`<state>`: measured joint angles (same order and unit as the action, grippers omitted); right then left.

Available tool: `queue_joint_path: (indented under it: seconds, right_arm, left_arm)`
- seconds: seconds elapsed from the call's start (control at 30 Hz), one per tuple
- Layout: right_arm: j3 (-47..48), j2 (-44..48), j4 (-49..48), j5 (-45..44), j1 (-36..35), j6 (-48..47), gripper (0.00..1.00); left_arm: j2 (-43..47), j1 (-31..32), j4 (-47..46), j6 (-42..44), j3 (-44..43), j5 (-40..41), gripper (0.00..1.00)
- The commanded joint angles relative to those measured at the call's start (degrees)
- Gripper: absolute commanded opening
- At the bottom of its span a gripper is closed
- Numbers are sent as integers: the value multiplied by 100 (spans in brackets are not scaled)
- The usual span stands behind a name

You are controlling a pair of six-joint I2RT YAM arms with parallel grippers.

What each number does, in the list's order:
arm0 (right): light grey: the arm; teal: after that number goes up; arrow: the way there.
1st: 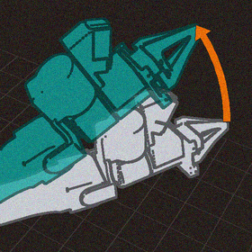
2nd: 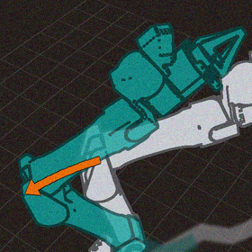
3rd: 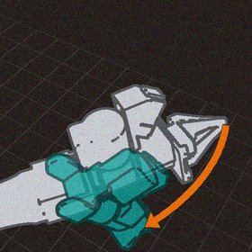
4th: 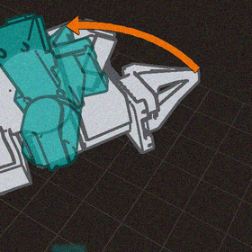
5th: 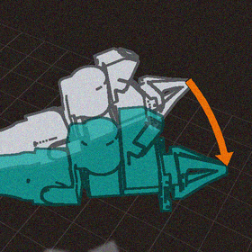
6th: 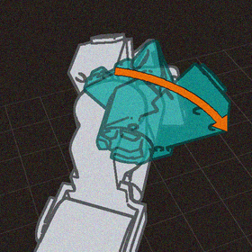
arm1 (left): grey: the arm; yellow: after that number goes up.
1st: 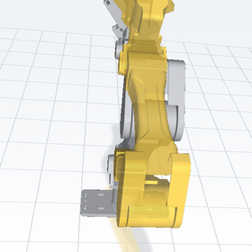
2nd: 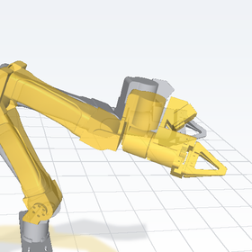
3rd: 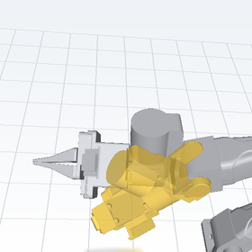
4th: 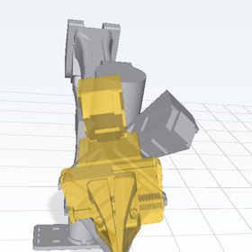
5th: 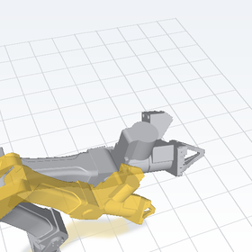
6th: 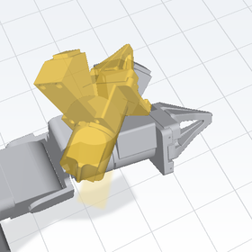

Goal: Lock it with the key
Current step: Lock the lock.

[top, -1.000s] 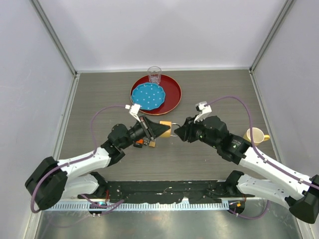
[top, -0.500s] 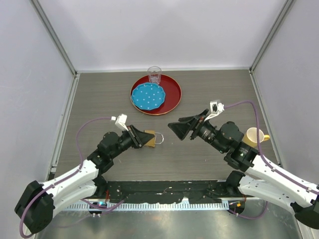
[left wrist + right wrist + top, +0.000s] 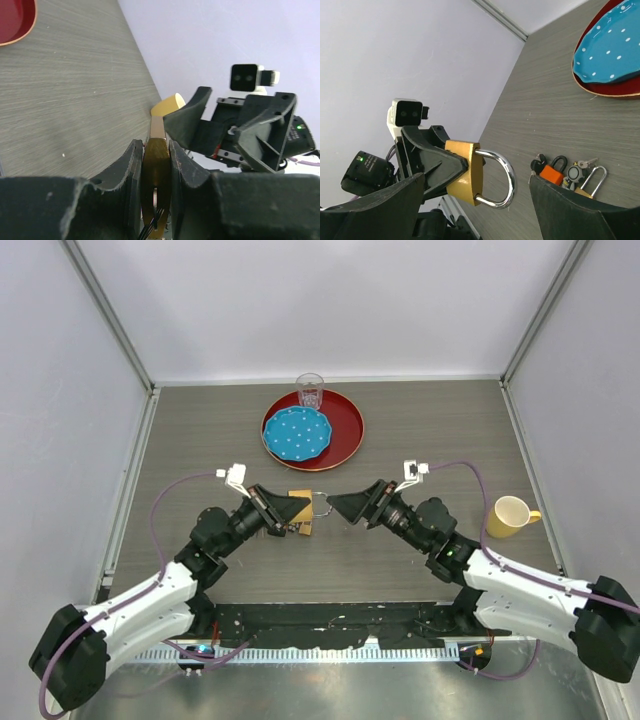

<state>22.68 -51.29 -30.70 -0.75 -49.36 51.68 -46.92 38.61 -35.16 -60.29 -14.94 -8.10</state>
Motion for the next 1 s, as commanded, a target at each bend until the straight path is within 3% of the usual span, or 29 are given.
queue_joint_path:
  seconds: [0.0, 0.2, 0.33, 0.5, 0.53, 0.57, 0.67, 0.7, 0.87, 0.97]
  right_arm:
    - [-35, -345, -1394, 205, 67, 501, 92]
    - [44, -1048, -2132, 435, 85, 773, 89]
    - [52, -1418, -2843, 602, 102, 966, 79]
    - [26, -1674, -3495, 673, 94, 1186, 52]
    - [35, -1691, -3591, 647, 94, 1204, 45]
    - [44, -1709, -3618, 612, 94, 1230, 28]
    - [131, -1692, -3487, 585, 102, 1195, 5]
    - [193, -1674, -3339, 594, 94, 1117, 2]
    - [334, -1341, -2557, 690, 155, 678, 2]
    - [553, -954, -1635, 901, 313, 168, 2]
  left_arm:
    - [34, -3, -1239, -149, -562, -174, 0]
    - [-90, -3, -1616, -264, -633, -306, 0]
    - [-169, -3, -1740, -325, -624, -341, 0]
    - [-265, -3, -1942, -387, -554, -342, 0]
    - [-292, -3, -1986, -404, -528, -342, 0]
    - [-309, -3, -2038, -430, -519, -350, 0]
    - [-415, -3, -2162, -475, -519, -455, 0]
    - [-415, -3, -2188, -475, -510, -491, 0]
    - [-231, -3, -1681, -238, -553, -728, 0]
    - [59, -3, -453, 219, -773, -983, 4]
